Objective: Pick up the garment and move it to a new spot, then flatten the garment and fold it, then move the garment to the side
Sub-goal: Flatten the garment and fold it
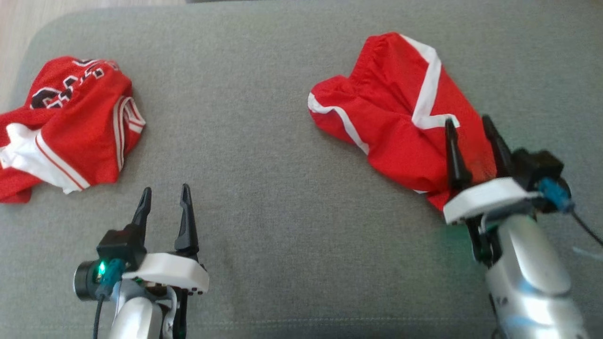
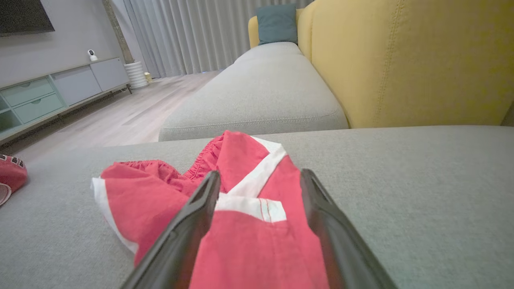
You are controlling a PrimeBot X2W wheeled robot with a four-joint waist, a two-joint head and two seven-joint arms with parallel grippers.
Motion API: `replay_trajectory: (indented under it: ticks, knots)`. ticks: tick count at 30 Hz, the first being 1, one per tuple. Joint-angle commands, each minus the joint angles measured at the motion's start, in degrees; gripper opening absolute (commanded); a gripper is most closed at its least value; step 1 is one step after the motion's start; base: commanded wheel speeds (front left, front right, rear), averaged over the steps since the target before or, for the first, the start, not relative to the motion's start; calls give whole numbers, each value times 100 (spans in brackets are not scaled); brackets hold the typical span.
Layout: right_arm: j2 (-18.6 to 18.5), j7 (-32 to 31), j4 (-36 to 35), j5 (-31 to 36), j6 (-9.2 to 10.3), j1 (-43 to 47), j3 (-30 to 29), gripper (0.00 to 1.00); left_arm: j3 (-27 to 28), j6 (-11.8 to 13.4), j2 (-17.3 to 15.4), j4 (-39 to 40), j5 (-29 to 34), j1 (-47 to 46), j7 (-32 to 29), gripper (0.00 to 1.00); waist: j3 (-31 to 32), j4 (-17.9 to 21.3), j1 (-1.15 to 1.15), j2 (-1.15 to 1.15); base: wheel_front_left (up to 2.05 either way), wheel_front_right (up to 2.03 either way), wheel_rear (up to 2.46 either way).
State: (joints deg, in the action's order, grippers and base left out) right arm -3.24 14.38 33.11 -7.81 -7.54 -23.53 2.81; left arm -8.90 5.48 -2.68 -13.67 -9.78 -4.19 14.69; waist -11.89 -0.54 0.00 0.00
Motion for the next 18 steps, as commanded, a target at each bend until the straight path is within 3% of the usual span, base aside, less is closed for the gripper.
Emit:
replay_trajectory:
  ticks: [1,11,18]
  knots:
    - [-7,62,-109,12,5,-171,103,100,152,-13,-21,128,-61,-197,30,100,-51,-39,0,0,0,0,0]
    - [-113,51,1022,-156,5,-871,118,100,51,-45,-21,107,-62,-357,30,100,-325,-157,0,0,0,0,0]
    - [-130,56,1448,-351,5,-1041,511,100,19,-37,-21,91,-111,-424,30,100,-408,-143,0,0,0,0,0]
